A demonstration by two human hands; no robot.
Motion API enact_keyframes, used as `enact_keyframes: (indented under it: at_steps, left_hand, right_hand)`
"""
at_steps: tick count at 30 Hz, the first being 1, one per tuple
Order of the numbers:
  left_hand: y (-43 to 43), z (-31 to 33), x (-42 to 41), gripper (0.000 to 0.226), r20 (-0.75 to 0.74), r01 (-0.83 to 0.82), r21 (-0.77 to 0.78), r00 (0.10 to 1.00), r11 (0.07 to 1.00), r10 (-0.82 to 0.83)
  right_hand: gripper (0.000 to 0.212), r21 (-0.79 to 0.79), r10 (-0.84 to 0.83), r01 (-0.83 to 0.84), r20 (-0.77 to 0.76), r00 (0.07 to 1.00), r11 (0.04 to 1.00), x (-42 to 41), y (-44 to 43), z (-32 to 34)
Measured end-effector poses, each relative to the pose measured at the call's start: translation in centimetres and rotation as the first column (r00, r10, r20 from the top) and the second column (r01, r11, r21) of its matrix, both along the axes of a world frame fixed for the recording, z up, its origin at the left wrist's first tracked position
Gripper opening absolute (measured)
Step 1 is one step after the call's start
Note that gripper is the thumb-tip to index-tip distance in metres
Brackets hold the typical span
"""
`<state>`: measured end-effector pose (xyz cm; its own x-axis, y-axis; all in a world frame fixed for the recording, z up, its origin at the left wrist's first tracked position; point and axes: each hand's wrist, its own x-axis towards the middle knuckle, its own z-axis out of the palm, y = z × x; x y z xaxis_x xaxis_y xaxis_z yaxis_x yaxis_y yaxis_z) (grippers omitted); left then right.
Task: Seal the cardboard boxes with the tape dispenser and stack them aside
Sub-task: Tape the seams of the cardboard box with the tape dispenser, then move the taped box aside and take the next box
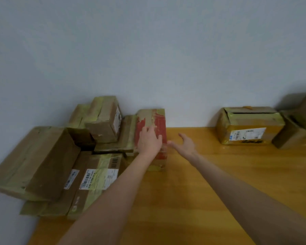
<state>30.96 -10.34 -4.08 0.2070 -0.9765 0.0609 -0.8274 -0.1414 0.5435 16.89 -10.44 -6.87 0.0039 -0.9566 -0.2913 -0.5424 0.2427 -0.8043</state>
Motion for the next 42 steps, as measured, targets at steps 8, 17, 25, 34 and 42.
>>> enact_keyframes:
  at_steps: [8,17,25,34,42]
  left_hand:
    - [-2.1,-0.7,-11.8,0.044,-0.154,0.24,0.094,0.962,0.966,-0.224]
    - [-5.1,-2.9,-26.6,0.08,-0.338,0.174,0.174,0.935,0.969,-0.107]
    - [-7.9,-5.0,-32.6,0.095,-0.519,0.004,0.298,0.84,0.955,0.158]
    - [-2.4,-5.5,-30.7,0.059,-0.394,-0.253,0.26,0.853,0.932,0.342]
    - [7.8,-6.7,-32.3,0.04,-0.448,-0.226,0.212,0.842,0.951,0.301]
  right_hand:
    - [0.061,-0.09,-0.284,0.27,-0.247,0.927,0.959,-14.3,-0.7,1.9]
    - [0.084,-0.111,-0.452,0.438,-0.223,0.864,0.892,-31.3,-3.4,-0.4]
    - [0.109,0.035,-0.255,0.256,-0.016,0.967,0.966,-38.1,-7.5,-2.8]
    - [0.076,0.006,-0.207,0.209,-0.102,0.973,0.978,-38.4,-2.0,-2.9]
    - [0.061,0.044,-0.21,0.225,-0.225,0.951,0.973,-40.9,7.8,-2.8]
